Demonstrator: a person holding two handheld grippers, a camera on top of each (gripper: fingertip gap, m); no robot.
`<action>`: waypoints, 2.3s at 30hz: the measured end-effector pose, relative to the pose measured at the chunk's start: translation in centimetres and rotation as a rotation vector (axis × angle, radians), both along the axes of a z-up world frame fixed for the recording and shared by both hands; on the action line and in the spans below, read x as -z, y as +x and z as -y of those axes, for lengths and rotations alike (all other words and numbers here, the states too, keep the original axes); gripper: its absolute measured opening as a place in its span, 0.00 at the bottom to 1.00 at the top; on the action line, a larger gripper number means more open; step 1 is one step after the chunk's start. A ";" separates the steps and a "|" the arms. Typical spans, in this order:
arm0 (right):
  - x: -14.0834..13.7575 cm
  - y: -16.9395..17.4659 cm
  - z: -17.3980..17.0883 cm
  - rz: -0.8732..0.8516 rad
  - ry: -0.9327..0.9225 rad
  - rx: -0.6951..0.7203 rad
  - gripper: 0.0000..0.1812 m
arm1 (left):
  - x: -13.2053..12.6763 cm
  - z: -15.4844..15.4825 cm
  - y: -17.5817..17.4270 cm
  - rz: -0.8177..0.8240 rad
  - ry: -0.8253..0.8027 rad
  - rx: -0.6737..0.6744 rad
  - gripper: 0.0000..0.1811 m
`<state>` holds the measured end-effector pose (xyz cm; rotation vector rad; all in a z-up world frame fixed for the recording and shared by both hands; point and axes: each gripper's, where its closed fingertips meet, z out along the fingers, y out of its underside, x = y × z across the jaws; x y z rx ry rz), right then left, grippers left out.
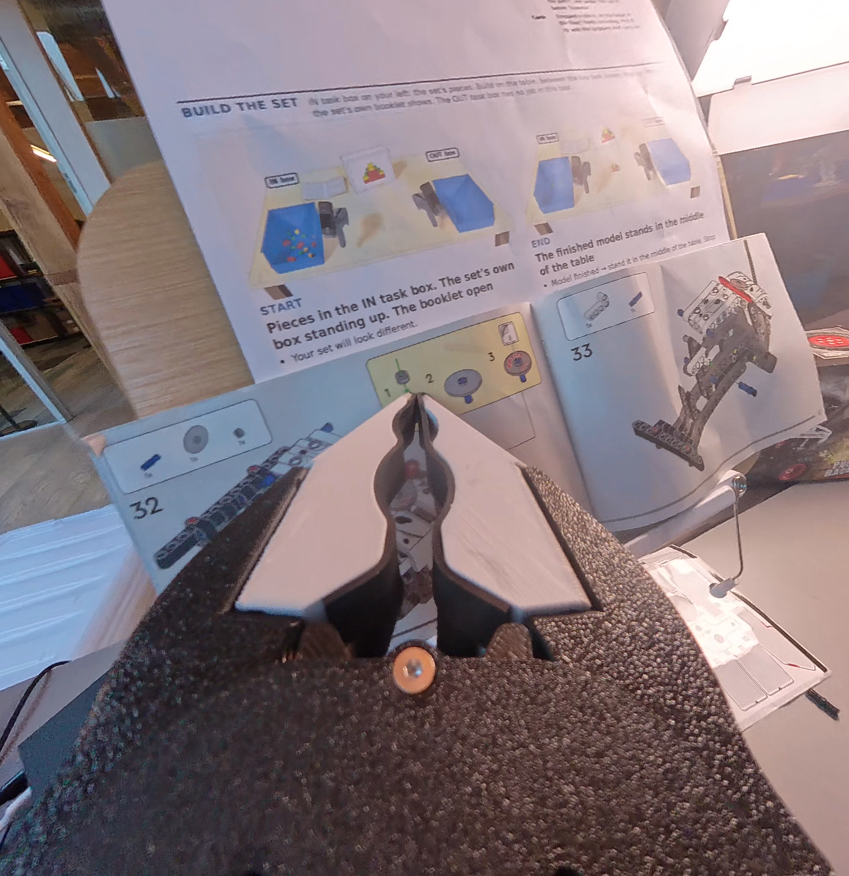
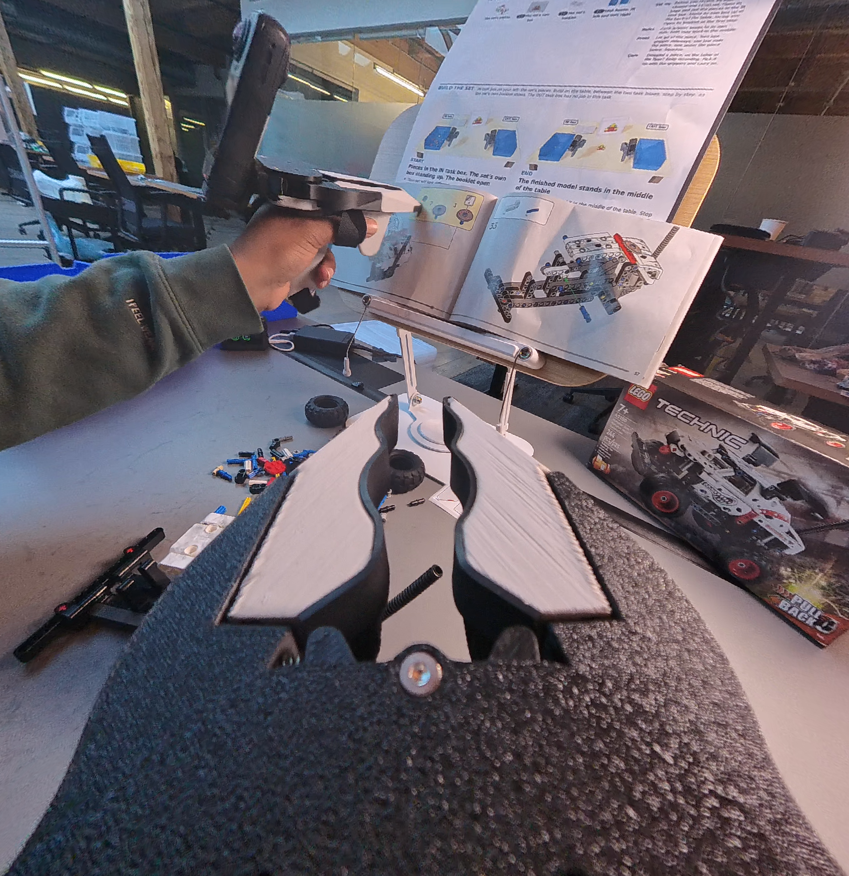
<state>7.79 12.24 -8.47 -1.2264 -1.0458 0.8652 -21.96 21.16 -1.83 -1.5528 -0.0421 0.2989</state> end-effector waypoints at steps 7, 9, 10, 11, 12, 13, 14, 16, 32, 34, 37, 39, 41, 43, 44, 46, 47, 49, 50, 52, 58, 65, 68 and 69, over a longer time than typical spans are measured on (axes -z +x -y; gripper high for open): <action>0.4 -0.3 0.0 0.011 -0.001 -0.006 0.10 | -0.1 2.6 -3.1 0.034 0.016 -0.095 0.00; 0.6 -0.4 0.0 0.023 0.008 -0.005 0.10 | -0.3 3.0 -2.7 0.033 0.026 -0.079 0.00; 0.7 -0.4 0.0 0.031 0.014 -0.002 0.10 | -0.5 3.2 -2.1 0.033 0.035 -0.051 0.03; 0.8 -0.3 0.0 0.036 0.020 0.002 0.10 | -0.4 3.4 -1.1 0.032 0.032 -0.014 0.06; 0.8 -0.1 0.0 0.038 0.023 0.006 0.10 | -0.1 3.6 0.2 0.033 0.018 0.043 0.12; 0.8 0.1 -0.1 0.042 0.022 0.008 0.10 | 0.2 3.8 1.8 0.040 0.007 0.116 0.17; 1.0 0.2 -0.1 0.053 0.015 0.002 0.09 | 0.7 4.2 3.7 0.052 -0.005 0.188 0.22; 1.8 0.3 0.3 0.095 -0.017 -0.047 0.09 | 2.1 5.4 7.9 0.074 -0.039 0.356 0.28; 19.3 2.5 11.0 0.863 -0.039 -0.590 0.06 | 19.5 17.6 27.9 0.050 -0.637 1.001 0.51; 18.9 2.9 11.9 0.866 -0.011 -0.653 0.04 | 19.4 17.9 28.0 0.046 -0.645 1.003 0.50; 13.9 1.8 13.3 0.595 0.096 -0.689 0.04 | 18.2 18.8 27.9 0.051 -0.622 1.002 0.45; 9.9 0.9 12.9 0.406 0.209 -0.615 0.04 | 17.0 20.1 28.5 0.110 -0.598 1.055 0.42; 6.7 0.6 12.4 0.279 0.343 -0.516 0.04 | 15.2 21.5 29.4 0.232 -0.543 1.133 0.29; 5.0 0.2 12.2 0.220 0.473 -0.435 0.04 | 13.2 21.6 29.1 0.340 -0.443 1.120 0.25; 4.5 0.0 12.2 0.195 0.530 -0.393 0.04 | 12.4 22.0 29.0 0.378 -0.414 1.135 0.23; 3.8 -0.4 12.5 0.155 0.623 -0.327 0.04 | 10.9 22.7 29.1 0.460 -0.375 1.175 0.21; 3.6 -0.7 12.8 0.139 0.660 -0.305 0.04 | 10.4 23.1 29.2 0.500 -0.360 1.192 0.19; 3.6 -1.3 13.2 0.138 0.724 -0.259 0.04 | 10.0 23.4 29.4 0.560 -0.343 1.197 0.16; 3.8 -1.5 13.4 0.146 0.763 -0.245 0.04 | 9.8 23.6 29.4 0.587 -0.332 1.202 0.13; 3.8 -1.8 13.8 0.144 0.816 -0.225 0.04 | 10.0 23.4 29.1 0.607 -0.320 1.174 0.05; 3.8 -2.2 14.1 0.129 0.855 -0.181 0.04 | 10.4 23.6 28.8 0.516 -0.316 1.141 0.05; 4.2 -2.6 14.9 0.119 0.443 -0.457 0.13 | 11.7 23.6 27.6 0.240 -0.347 1.062 0.04; 3.9 -2.3 15.0 0.153 0.135 -0.649 0.14 | 12.5 23.9 27.1 0.027 -0.354 1.024 0.03; 4.3 -2.3 15.3 0.195 0.098 -0.698 0.14 | 12.6 24.1 27.2 -0.019 -0.351 1.019 0.03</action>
